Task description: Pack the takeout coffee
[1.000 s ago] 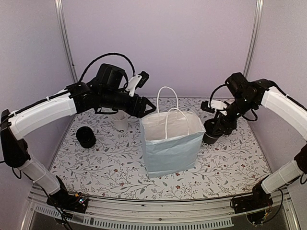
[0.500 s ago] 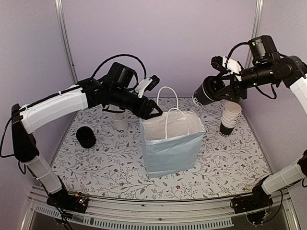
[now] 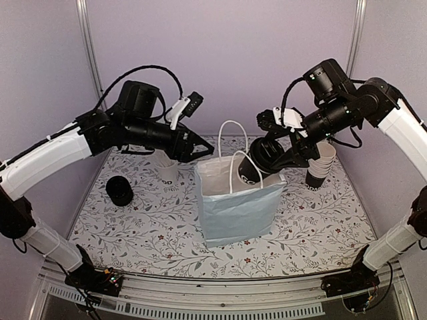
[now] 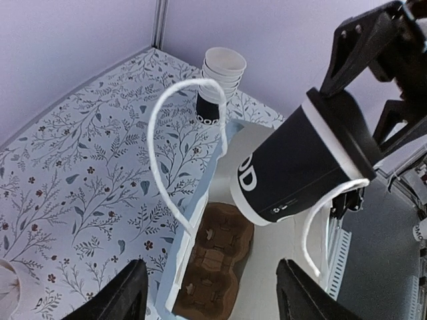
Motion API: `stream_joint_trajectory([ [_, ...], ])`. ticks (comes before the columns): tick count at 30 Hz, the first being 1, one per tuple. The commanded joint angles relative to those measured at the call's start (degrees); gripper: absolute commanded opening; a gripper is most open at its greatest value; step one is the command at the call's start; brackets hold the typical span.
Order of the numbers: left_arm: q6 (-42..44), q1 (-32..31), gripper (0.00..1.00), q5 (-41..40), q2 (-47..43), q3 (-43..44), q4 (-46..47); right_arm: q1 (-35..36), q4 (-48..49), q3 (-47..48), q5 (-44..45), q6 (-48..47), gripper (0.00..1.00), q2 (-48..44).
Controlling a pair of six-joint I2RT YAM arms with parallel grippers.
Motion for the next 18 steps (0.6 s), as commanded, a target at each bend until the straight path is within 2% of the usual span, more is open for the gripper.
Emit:
stream_joint_trajectory([
  [1, -2.8, 5.0, 0.68, -2.9, -2.9, -4.9, 6.5, 3.4, -1.6, 1.3, 1.7, -2.4, 0.46, 0.7],
  [5, -6.2, 10.9, 0.62, -4.3, 3.7, -4.3, 9.4, 8.0, -2.3, -0.6, 4.8, -3.4, 0.45, 1.5],
  [8, -6.2, 13.2, 0.57, -1.0, 10.6, -1.9, 12.2, 10.7, -2.2, -1.1, 5.8, -3.1, 0.45, 2.0],
  [12, -4.8, 13.0, 0.47, 5.5, 19.8, 4.0, 12.7, 13.2, -1.0, -3.4, 6.9, -2.9, 0.45, 0.6],
  [18, -4.2, 10.1, 0.43, 11.7, 26.1, 5.5, 13.4, 14.6, 0.2, -8.2, 9.8, -3.6, 0.45, -3.0],
])
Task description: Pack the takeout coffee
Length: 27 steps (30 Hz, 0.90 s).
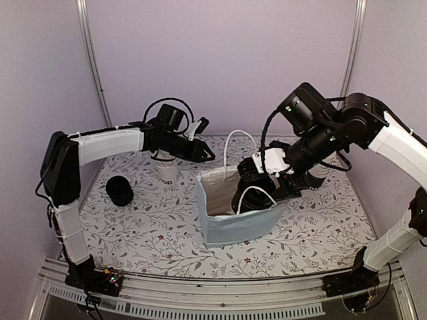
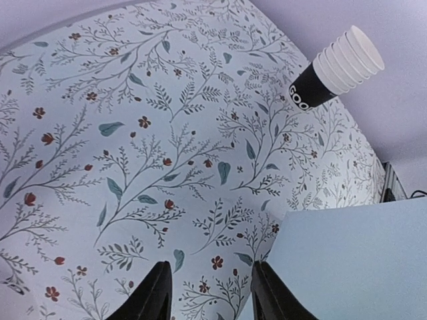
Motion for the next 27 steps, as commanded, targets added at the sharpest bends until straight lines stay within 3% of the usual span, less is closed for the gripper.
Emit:
stream_joint_trajectory([
  [1, 0.7, -3.1, 0.43, 6.8, 1.2, 1.9, 2.9, 0.8, 1.5, -3.2, 3.3, -1.6, 0.45, -4.7],
  [11, -3.7, -8.6, 0.42, 10.5, 6.1, -2.3, 10.4, 5.0, 3.1, -10.9, 11.2, -5.7, 0.45, -11.0],
  [19, -6.8, -12.0, 0.4, 10.7, 4.1, -6.4, 14.2, 6.7, 4.9, -19.7, 17.0, -7.8, 0.43, -14.7],
  [27, -10.4, -12.5, 0.41, 10.4, 2.6, -12.4, 21.1, 7.9, 6.9, -20.0, 18.1, -9.4, 0.43, -15.2],
])
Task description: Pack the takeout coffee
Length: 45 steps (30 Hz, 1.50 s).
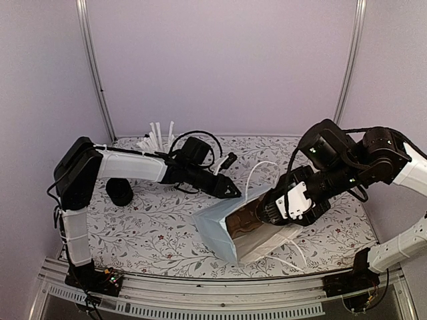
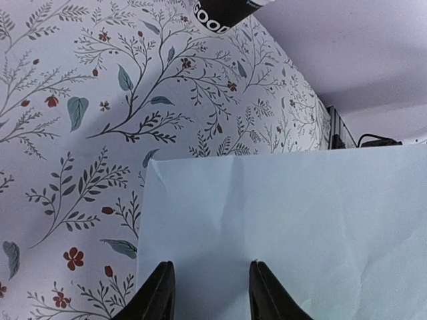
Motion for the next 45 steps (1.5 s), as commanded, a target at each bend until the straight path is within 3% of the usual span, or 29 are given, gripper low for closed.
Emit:
stream_joint_trajectory([
  [1, -2.8, -0.4, 0.41, 1.2, -2.2, -2.5, 6.5, 1.6, 3.8, -0.5, 2.2, -2.4, 0.43, -1.5],
  [9, -2.9, 0.9, 0.42, 4.3, 1.6, -2.1, 8.3, 3.2, 15.6, -7.2, 4.5, -8.7, 0.43, -3.1],
  [21, -4.4, 2.4, 0.42, 8.4, 4.6, -1.9, 10.7, 3.2, 20.9, -12.7, 6.5, -10.0, 0.42, 0.4],
  [45, -3.8, 2.7, 0.42, 13.7, 6.2, -1.7, 11.9, 3.2, 17.6, -14.8, 5.2, -7.0, 0.38, 3.9],
])
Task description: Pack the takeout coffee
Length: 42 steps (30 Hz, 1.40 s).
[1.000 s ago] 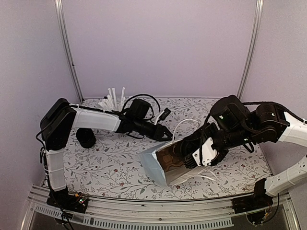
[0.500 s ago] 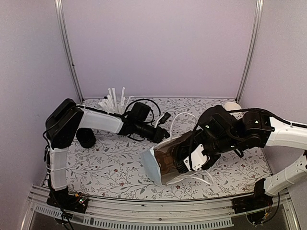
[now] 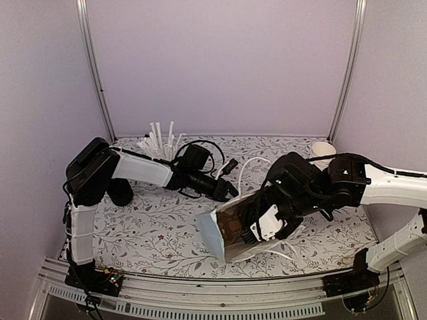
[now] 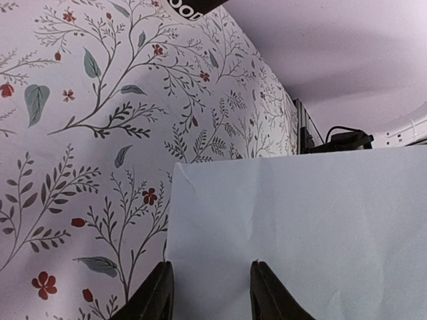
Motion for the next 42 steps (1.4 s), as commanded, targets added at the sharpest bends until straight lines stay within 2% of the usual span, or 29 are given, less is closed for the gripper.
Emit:
stream_joint_trajectory([
  [1, 0.5, 0.3, 0.42, 2.0, -0.6, -0.1, 1.1, 0.2, -0.7, -2.7, -0.4, -0.1, 0.38, -2.3],
  [16, 0.8, -0.1, 0.43, 4.7, 0.6, -0.1, 1.6, 0.3, 9.6, -7.5, 3.3, 0.2, 0.36, -4.0],
  [28, 1.1, -0.6, 0.43, 6.0, 1.1, 0.5, 1.5, -0.1, 7.5, -7.4, 1.7, 4.1, 0.35, -1.6],
  [42, 1.4, -0.6, 0.43, 7.2, 2.0, 0.6, 1.5, -6.3, 4.7, -2.4, -3.9, 7.8, 0.35, 3.9],
])
